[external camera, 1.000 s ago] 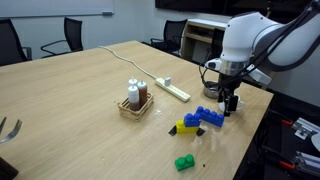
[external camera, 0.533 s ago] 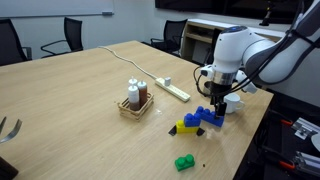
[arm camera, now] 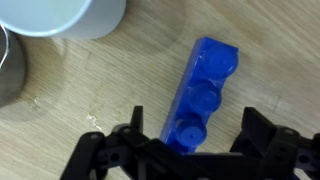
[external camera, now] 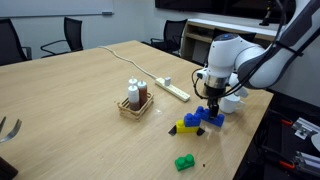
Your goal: Stack the blue block on top of the yellow and blue blocks
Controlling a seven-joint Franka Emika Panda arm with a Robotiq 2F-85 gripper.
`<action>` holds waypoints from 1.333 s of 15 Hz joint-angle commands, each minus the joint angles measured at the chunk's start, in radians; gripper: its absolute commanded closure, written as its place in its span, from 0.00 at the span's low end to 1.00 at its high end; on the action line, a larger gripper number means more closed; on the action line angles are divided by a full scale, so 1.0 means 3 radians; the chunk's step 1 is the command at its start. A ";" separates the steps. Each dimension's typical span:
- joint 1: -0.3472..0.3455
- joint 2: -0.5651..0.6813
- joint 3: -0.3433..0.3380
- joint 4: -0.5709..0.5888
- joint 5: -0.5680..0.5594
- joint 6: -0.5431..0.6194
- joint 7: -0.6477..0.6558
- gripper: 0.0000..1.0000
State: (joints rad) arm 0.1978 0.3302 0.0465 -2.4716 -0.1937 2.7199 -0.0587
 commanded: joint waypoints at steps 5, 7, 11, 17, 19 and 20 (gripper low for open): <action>-0.0037 0.0117 -0.0030 0.0036 0.0011 0.0124 0.0281 0.33; -0.0055 0.0117 -0.0020 0.0032 0.0047 0.0137 0.0296 0.48; -0.0105 0.0101 0.0011 0.0023 0.0127 0.0154 0.0268 0.76; -0.0356 -0.0120 0.0319 0.0004 0.0656 -0.0093 -0.0084 0.90; -0.0360 -0.0244 0.0361 0.0030 0.0726 -0.0238 -0.0147 0.90; -0.0334 -0.0306 0.0348 0.0050 0.0700 -0.0310 -0.0147 0.90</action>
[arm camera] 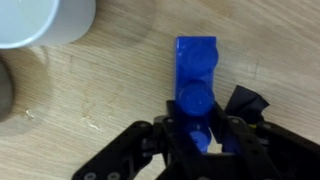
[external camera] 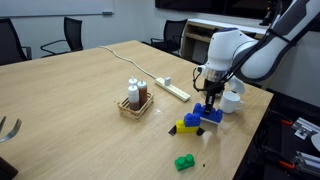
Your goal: Stack the blue block on top of the yellow and blue blocks
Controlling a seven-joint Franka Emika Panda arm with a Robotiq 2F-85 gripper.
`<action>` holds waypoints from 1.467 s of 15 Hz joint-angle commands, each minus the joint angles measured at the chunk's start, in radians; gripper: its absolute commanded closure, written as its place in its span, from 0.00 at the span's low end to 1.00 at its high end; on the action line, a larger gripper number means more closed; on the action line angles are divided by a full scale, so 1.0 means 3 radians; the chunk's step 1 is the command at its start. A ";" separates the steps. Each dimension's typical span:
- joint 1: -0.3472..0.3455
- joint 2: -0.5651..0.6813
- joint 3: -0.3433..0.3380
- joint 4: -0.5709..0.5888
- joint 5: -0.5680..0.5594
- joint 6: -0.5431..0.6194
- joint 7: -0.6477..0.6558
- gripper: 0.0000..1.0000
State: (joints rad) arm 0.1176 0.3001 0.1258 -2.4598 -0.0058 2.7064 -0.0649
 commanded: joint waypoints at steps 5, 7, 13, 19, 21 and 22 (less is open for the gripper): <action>0.0043 -0.0476 0.0035 0.0183 -0.0153 -0.0630 -0.0080 0.90; 0.0079 -0.0521 0.0043 0.0279 -0.0269 -0.0724 -0.0074 0.90; 0.0201 -0.0496 0.0171 0.0602 -0.0352 -0.0896 -0.0263 0.90; 0.0253 -0.0279 0.0327 0.0794 -0.0250 -0.0920 -0.0688 0.90; 0.0255 -0.0189 0.0357 0.0833 -0.0259 -0.0899 -0.0793 0.90; 0.0258 -0.0146 0.0365 0.0861 -0.0279 -0.0910 -0.0823 0.90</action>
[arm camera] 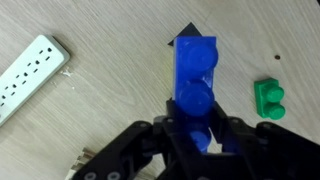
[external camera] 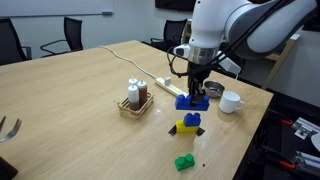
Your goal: Stack the blue block on top of the yellow and blue blocks
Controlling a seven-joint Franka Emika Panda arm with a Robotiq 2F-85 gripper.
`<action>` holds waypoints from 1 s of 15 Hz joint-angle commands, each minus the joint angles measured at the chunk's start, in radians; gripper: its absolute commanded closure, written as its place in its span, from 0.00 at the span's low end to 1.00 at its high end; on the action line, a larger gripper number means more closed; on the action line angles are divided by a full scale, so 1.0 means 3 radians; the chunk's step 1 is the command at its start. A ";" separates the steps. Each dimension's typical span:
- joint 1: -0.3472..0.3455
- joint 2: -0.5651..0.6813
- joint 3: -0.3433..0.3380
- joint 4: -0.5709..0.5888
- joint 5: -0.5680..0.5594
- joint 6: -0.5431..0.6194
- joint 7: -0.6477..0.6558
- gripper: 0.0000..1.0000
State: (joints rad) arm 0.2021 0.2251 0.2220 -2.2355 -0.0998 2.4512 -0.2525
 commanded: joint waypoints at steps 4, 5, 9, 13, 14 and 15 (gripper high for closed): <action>-0.0026 0.0218 0.0072 0.0187 0.0004 -0.0055 -0.0320 0.90; -0.0027 0.0237 0.0072 0.0205 -0.0001 -0.0049 -0.0340 0.90; -0.0023 0.0301 0.0066 0.0258 -0.0014 -0.0072 -0.0363 0.90; -0.0027 0.0358 0.0068 0.0251 -0.0012 -0.0069 -0.0364 0.90; -0.0027 0.0360 0.0070 0.0259 -0.0013 -0.0073 -0.0367 0.90; -0.0029 0.0362 0.0076 0.0259 -0.0004 -0.0068 -0.0377 0.90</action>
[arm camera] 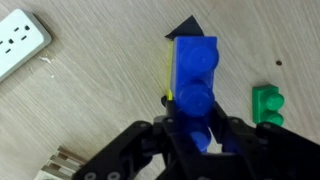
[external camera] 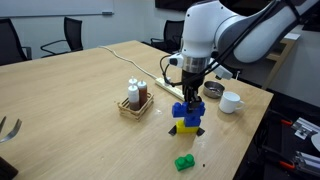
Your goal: Stack the blue block on top of the yellow and blue blocks
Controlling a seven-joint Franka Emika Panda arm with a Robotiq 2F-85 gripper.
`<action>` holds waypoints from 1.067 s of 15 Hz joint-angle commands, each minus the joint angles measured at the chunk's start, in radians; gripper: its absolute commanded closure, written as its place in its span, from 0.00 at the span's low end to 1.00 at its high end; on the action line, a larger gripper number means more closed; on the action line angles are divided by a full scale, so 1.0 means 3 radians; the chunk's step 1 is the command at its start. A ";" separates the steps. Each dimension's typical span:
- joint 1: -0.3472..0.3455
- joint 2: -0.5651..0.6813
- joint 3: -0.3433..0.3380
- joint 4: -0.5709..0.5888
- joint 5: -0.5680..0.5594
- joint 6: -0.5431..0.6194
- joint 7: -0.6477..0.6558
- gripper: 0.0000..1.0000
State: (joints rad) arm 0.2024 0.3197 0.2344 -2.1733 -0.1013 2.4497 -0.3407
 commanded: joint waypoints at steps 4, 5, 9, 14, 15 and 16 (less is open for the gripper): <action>-0.0034 0.0058 0.0043 0.0035 0.0020 -0.0046 -0.0085 0.90; -0.0041 0.0051 0.0049 0.0027 0.0039 -0.0043 -0.0092 0.90; -0.0042 0.0023 0.0053 0.0011 0.0048 -0.0010 -0.0083 0.90; -0.0019 -0.0012 0.0026 -0.0010 0.0005 0.0009 0.0007 0.90; -0.0014 -0.0017 0.0022 -0.0011 -0.0002 0.0004 0.0025 0.90; -0.0008 -0.0023 0.0017 -0.0015 -0.0013 0.0009 0.0047 0.90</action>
State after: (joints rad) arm 0.2024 0.3203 0.2370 -2.1732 -0.1006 2.4500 -0.3401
